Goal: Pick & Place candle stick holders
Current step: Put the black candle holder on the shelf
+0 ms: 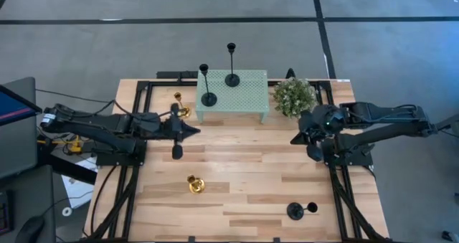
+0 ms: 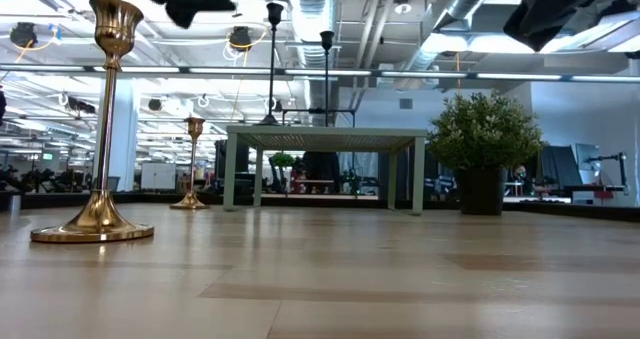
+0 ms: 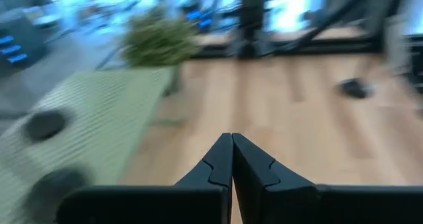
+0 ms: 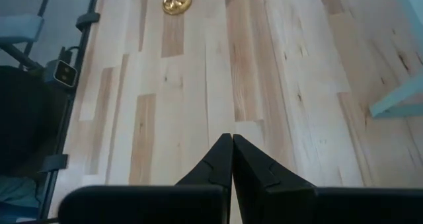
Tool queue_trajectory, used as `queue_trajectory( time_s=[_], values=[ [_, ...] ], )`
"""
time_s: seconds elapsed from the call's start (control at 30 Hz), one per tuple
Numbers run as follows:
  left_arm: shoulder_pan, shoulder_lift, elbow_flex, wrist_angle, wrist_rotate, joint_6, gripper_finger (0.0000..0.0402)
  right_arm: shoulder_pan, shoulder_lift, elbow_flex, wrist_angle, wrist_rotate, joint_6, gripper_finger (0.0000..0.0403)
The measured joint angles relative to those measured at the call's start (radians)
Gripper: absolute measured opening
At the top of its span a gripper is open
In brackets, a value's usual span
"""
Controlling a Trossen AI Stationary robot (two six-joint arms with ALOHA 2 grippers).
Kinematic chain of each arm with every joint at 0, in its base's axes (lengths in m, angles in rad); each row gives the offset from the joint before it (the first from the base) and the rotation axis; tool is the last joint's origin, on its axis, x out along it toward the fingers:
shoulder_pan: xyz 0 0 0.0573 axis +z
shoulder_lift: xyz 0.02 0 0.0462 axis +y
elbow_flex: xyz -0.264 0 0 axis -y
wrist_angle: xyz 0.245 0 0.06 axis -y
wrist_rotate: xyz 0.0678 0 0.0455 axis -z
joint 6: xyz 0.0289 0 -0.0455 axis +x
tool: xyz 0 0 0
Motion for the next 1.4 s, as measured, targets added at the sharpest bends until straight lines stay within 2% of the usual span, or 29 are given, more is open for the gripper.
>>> queue_trajectory(
  time_s=[0.1, 0.23, 0.47, 0.63, 0.87, 1.03, 1.13, 1.4],
  values=[
    [0.000, -0.031, 0.000, -0.112, -0.118, -0.066, 0.0004, 0.002, 0.023, 0.000, 0.002, 0.001, 0.000, 0.0000],
    [-0.012, -0.052, -0.009, -0.212, -0.199, -0.167, 0.0003, 0.002, 0.042, 0.000, 0.001, 0.033, -0.001, 0.0000],
    [-0.021, -0.054, -0.128, -0.219, -0.322, -0.245, 0.0003, 0.002, 0.043, 0.000, 0.001, 0.044, -0.046, 0.0000],
    [-0.021, -0.058, -0.223, -0.217, -0.401, -0.354, 0.0003, 0.002, 0.042, 0.000, 0.001, 0.044, -0.046, 0.0000],
    [-0.021, -0.063, -0.300, -0.210, -0.494, -0.433, 0.0003, 0.003, 0.042, 0.000, 0.001, 0.044, -0.047, 0.0000],
    [-0.021, -0.065, -0.368, -0.176, -0.688, -0.513, 0.0003, 0.002, 0.042, 0.000, 0.002, 0.044, -0.047, 0.0000],
    [-0.021, -0.065, -0.420, -0.090, -0.763, -0.514, 0.0003, 0.002, 0.042, 0.000, 0.002, 0.044, -0.047, 0.0000],
    [-0.015, -0.065, -0.489, -0.007, -0.811, -0.397, 0.0003, 0.002, 0.042, 0.000, 0.003, 0.045, -0.048, 0.0000]
  ],
)
